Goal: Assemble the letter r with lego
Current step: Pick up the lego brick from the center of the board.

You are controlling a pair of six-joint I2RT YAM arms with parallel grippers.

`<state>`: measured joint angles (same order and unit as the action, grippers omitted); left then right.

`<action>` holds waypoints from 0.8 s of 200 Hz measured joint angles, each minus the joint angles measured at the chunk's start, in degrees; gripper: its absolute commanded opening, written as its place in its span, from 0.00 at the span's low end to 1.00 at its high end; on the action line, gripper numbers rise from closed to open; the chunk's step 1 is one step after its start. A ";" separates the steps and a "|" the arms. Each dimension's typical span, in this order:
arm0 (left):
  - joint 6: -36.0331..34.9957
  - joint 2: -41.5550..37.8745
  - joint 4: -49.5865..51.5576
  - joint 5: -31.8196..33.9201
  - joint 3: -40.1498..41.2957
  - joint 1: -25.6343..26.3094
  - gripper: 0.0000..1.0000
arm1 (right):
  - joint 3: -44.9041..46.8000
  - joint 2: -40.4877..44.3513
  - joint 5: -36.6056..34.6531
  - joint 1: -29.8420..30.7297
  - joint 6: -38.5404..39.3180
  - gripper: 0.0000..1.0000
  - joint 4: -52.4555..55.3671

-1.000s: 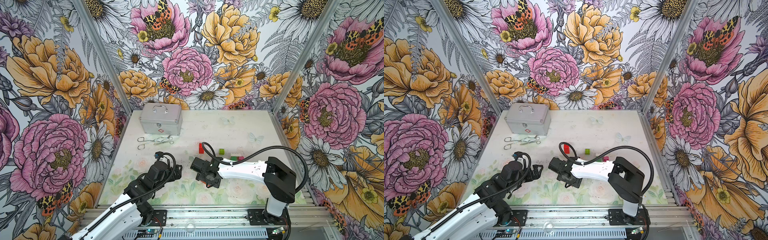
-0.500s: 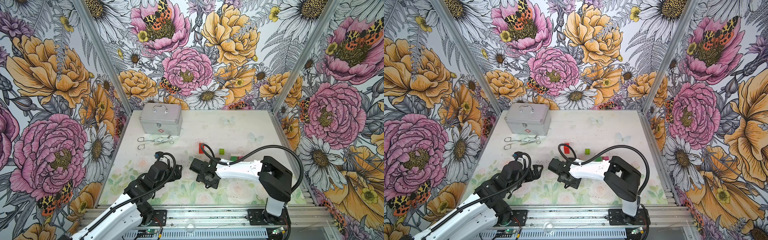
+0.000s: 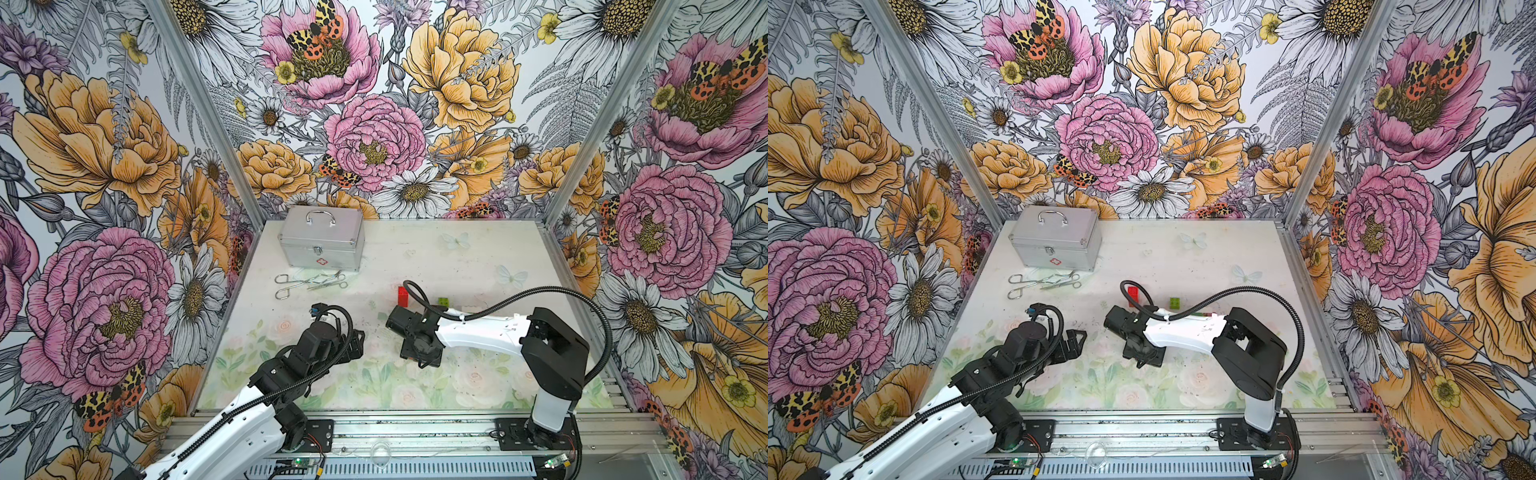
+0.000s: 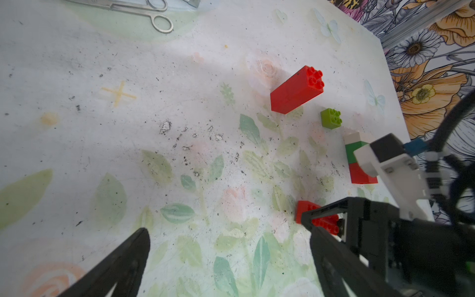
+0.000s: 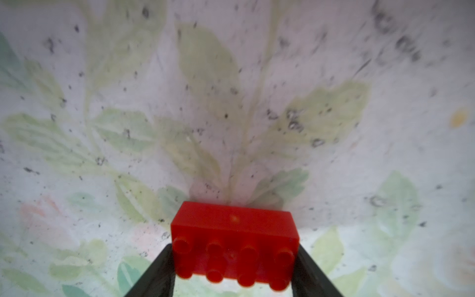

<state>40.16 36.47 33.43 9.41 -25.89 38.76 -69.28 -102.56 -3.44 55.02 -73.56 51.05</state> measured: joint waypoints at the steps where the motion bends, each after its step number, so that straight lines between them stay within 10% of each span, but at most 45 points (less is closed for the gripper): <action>1: -0.07 0.13 -0.04 -0.07 -0.02 -0.02 0.99 | -0.11 0.15 0.00 -0.28 0.35 0.40 0.22; 87: -5.09 13.49 -6.12 -1.60 -7.65 0.00 0.99 | -14.73 -1.77 0.79 -20.09 24.98 0.39 7.37; 160: -11.47 19.87 -11.10 -6.34 -12.79 0.26 0.99 | -22.97 -11.91 2.89 -23.67 34.14 0.40 8.96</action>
<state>28.69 56.34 22.33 3.07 -38.68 39.03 -92.25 -114.48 -0.56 31.35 -39.42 60.01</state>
